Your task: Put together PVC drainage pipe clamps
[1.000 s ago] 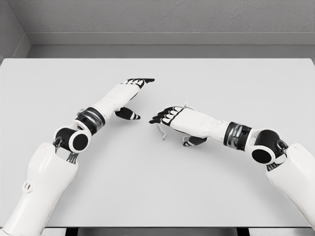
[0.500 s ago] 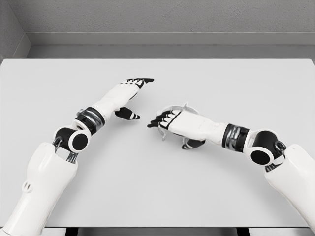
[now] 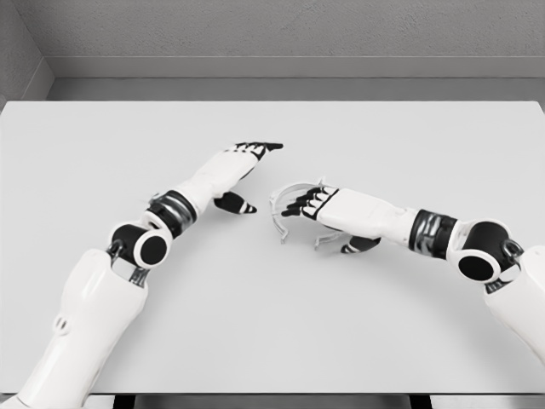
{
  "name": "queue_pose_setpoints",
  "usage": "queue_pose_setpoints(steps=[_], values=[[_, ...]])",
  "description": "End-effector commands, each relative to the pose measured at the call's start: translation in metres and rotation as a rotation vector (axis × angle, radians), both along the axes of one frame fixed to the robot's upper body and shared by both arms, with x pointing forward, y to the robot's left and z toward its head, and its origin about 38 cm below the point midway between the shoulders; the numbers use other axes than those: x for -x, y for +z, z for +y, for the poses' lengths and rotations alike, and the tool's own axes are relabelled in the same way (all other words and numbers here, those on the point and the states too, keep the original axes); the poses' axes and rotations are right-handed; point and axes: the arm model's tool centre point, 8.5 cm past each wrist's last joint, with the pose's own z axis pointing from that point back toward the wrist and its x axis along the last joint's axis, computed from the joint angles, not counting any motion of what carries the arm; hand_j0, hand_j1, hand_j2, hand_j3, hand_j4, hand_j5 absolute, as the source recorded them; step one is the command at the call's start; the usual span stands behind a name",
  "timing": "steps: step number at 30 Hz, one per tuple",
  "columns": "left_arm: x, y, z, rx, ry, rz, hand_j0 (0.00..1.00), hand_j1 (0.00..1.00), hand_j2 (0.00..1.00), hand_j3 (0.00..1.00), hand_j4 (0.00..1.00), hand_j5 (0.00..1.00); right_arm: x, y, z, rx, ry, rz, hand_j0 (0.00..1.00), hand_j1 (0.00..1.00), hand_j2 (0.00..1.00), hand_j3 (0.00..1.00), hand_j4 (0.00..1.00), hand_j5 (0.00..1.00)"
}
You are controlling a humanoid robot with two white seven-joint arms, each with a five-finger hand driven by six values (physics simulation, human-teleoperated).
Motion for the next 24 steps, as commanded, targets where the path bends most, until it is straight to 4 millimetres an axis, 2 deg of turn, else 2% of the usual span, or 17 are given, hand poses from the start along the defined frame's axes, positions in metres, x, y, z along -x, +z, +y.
queue_pose_setpoints(steps=[1, 6, 8, 12, 21, 24], values=[[0.004, -0.004, -0.009, -0.005, -0.025, 0.009, 1.00, 1.00, 1.00, 1.00, 1.00, 1.00, -0.002, 0.004, -0.013, 0.024, -0.017, -0.007, 1.00, 1.00, 1.00, 1.00, 1.00, 1.00], [0.008, -0.011, -0.027, 0.008, -0.051, 0.031, 1.00, 1.00, 1.00, 1.00, 1.00, 1.00, -0.008, 0.009, -0.021, 0.048, -0.032, -0.023, 1.00, 1.00, 1.00, 1.00, 1.00, 1.00], [0.008, -0.011, -0.029, 0.011, -0.053, 0.033, 1.00, 1.00, 1.00, 1.00, 1.00, 1.00, -0.013, 0.018, -0.035, 0.049, -0.067, -0.044, 1.00, 1.00, 1.00, 1.00, 1.00, 1.00], [0.008, -0.011, -0.028, 0.011, -0.050, 0.034, 1.00, 1.00, 1.00, 1.00, 1.00, 1.00, -0.020, 0.012, -0.045, 0.051, -0.106, -0.027, 1.00, 1.00, 1.00, 1.00, 1.00, 1.00], [0.008, -0.011, -0.026, 0.008, -0.046, 0.033, 1.00, 1.00, 1.00, 1.00, 1.00, 1.00, -0.022, 0.012, -0.045, 0.046, -0.110, -0.025, 1.00, 1.00, 1.00, 1.00, 1.00, 1.00], [0.008, -0.010, -0.029, 0.011, -0.052, 0.031, 1.00, 1.00, 1.00, 1.00, 1.00, 1.00, -0.025, 0.015, -0.053, 0.043, -0.134, -0.031, 1.00, 1.00, 1.00, 1.00, 1.00, 1.00]])
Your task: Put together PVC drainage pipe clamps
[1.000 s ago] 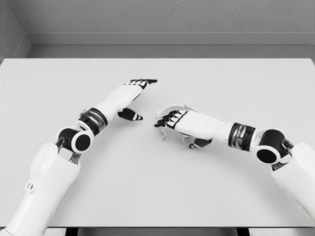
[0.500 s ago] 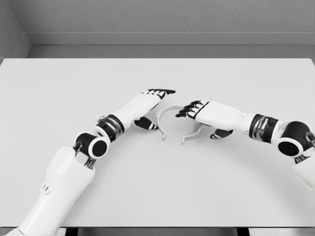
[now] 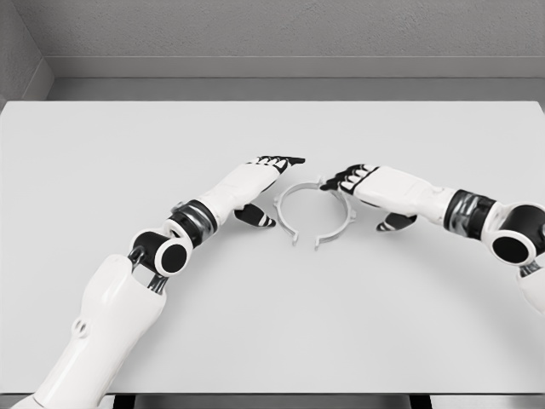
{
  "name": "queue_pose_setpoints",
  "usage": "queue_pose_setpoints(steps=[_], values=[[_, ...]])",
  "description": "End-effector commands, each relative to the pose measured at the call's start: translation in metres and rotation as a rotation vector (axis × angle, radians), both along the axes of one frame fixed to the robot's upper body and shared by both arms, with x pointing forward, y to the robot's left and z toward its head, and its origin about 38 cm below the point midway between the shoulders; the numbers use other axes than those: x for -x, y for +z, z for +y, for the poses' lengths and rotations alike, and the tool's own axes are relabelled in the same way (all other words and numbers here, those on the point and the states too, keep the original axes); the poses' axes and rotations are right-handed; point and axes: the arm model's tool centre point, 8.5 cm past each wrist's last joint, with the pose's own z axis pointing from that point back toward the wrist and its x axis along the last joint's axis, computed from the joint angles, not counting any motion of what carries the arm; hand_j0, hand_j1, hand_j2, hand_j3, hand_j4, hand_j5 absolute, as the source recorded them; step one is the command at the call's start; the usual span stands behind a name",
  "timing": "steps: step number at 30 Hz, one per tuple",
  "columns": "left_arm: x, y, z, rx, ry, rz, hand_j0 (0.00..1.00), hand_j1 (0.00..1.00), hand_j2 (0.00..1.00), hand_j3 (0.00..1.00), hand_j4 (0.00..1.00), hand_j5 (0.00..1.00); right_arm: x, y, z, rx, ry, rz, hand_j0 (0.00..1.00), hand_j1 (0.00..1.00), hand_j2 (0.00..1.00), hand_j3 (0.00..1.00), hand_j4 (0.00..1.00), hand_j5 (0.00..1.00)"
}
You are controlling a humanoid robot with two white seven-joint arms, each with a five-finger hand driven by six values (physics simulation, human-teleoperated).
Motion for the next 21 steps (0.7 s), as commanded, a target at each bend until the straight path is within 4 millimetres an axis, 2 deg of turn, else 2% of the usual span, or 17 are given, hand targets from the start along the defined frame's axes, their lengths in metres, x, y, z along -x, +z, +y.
queue_pose_setpoints(steps=[1, 4, 6, 13, 21], values=[[0.001, 0.001, -0.002, 0.006, -0.005, -0.001, 1.00, 1.00, 1.00, 1.00, 1.00, 1.00, -0.003, 0.000, -0.007, -0.002, -0.023, 0.004, 1.00, 1.00, 1.00, 1.00, 1.00, 1.00], [0.004, 0.000, -0.007, 0.005, -0.019, -0.001, 1.00, 1.00, 1.00, 1.00, 1.00, 1.00, -0.014, -0.001, -0.037, -0.007, -0.114, 0.013, 1.00, 1.00, 1.00, 1.00, 1.00, 1.00], [0.005, 0.000, -0.009, 0.005, -0.028, 0.000, 1.00, 1.00, 1.00, 1.00, 1.00, 1.00, -0.017, 0.006, -0.053, 0.027, -0.135, 0.000, 1.00, 1.00, 1.00, 1.00, 1.00, 1.00], [0.009, -0.002, -0.010, 0.007, -0.034, 0.002, 1.00, 1.00, 1.00, 1.00, 1.00, 1.00, -0.021, 0.018, -0.069, 0.051, -0.161, -0.024, 1.00, 1.00, 1.00, 1.00, 1.00, 1.00], [0.013, 0.001, -0.014, 0.016, -0.046, -0.008, 1.00, 1.00, 1.00, 1.00, 1.00, 1.00, -0.021, 0.022, -0.073, 0.032, -0.172, -0.057, 1.00, 1.00, 1.00, 1.00, 1.00, 1.00]])
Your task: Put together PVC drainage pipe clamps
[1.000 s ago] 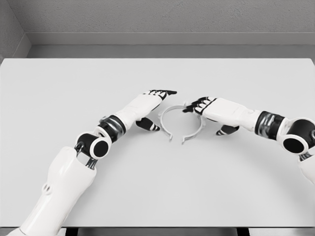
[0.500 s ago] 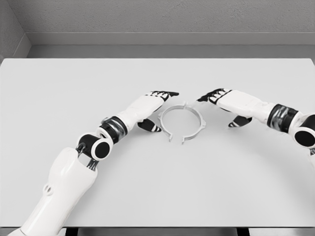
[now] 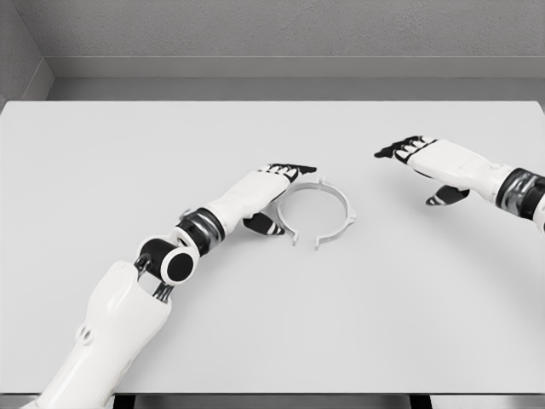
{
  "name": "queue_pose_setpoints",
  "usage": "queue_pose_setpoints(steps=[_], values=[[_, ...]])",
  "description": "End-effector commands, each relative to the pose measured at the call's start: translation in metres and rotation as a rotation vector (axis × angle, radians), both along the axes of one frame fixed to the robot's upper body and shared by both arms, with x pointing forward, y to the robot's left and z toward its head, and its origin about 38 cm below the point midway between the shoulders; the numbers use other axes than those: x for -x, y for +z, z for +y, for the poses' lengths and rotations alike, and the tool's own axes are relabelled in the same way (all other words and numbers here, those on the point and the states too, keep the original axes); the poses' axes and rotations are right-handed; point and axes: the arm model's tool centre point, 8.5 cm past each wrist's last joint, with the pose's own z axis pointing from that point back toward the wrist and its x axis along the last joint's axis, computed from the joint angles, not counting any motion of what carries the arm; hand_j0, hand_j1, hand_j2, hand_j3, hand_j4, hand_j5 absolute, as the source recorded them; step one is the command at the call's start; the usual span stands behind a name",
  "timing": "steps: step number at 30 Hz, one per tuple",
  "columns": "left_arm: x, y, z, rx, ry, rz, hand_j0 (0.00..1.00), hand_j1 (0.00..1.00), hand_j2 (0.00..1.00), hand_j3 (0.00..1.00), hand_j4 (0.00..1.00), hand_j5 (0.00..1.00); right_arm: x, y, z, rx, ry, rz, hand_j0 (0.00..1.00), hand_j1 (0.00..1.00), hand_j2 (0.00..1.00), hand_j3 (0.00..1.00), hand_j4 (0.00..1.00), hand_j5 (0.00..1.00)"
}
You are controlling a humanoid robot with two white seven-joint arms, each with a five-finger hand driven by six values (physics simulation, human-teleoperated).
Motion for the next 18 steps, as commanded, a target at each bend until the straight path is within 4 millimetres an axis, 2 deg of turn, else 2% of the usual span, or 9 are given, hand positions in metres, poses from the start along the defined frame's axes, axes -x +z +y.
queue_pose_setpoints(steps=[1, 3, 18], values=[[0.000, 0.003, -0.001, 0.006, -0.004, -0.008, 1.00, 1.00, 1.00, 1.00, 1.00, 1.00, 0.000, 0.002, -0.003, -0.001, -0.005, -0.003, 1.00, 1.00, 1.00, 1.00, 1.00, 1.00], [0.001, 0.003, -0.001, 0.007, -0.006, -0.007, 1.00, 1.00, 1.00, 1.00, 1.00, 1.00, -0.001, 0.008, -0.011, 0.004, -0.023, -0.016, 1.00, 1.00, 1.00, 1.00, 1.00, 1.00], [0.014, 0.006, -0.016, 0.015, -0.058, -0.021, 1.00, 1.00, 1.00, 1.00, 1.00, 1.00, 0.000, 0.008, -0.010, 0.002, -0.019, -0.017, 1.00, 1.00, 1.00, 1.00, 1.00, 1.00]])
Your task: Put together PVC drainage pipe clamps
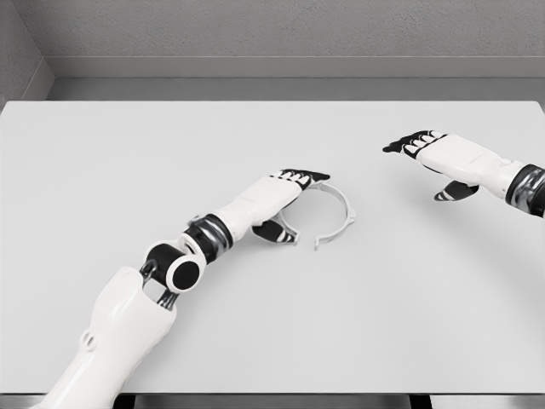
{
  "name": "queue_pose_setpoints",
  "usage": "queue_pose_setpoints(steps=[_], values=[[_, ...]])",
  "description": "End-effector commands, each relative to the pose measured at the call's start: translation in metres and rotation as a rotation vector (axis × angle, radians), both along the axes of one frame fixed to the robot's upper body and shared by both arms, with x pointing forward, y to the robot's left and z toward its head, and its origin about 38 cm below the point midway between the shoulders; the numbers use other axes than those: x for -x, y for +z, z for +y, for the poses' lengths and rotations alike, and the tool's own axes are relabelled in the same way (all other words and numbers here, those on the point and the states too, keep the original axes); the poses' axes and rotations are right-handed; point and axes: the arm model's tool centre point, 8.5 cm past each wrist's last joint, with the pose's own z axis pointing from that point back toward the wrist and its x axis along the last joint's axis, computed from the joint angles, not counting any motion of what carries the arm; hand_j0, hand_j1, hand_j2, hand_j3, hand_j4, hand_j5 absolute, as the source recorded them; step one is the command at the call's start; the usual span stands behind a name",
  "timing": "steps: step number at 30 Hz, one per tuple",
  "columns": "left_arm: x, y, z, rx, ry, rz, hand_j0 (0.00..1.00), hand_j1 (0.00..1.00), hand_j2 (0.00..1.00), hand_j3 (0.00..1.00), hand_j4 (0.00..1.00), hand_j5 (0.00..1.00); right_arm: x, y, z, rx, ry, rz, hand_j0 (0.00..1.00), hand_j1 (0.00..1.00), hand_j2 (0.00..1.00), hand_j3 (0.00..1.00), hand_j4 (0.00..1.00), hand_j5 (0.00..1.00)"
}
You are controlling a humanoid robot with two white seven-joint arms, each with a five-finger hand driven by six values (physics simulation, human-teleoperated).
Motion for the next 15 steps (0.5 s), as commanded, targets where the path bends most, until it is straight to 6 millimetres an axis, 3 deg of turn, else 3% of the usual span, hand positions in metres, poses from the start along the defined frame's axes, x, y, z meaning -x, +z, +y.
queue_pose_setpoints(steps=[1, 15], values=[[0.001, 0.002, -0.002, 0.005, -0.008, -0.005, 1.00, 1.00, 1.00, 1.00, 1.00, 1.00, 0.000, 0.000, -0.001, -0.002, -0.002, 0.002, 1.00, 1.00, 1.00, 1.00, 1.00, 1.00], [0.011, 0.005, -0.016, 0.017, -0.050, -0.016, 1.00, 1.00, 1.00, 1.00, 1.00, 1.00, 0.000, 0.001, 0.000, -0.006, 0.000, 0.002, 1.00, 1.00, 1.00, 1.00, 1.00, 1.00]])
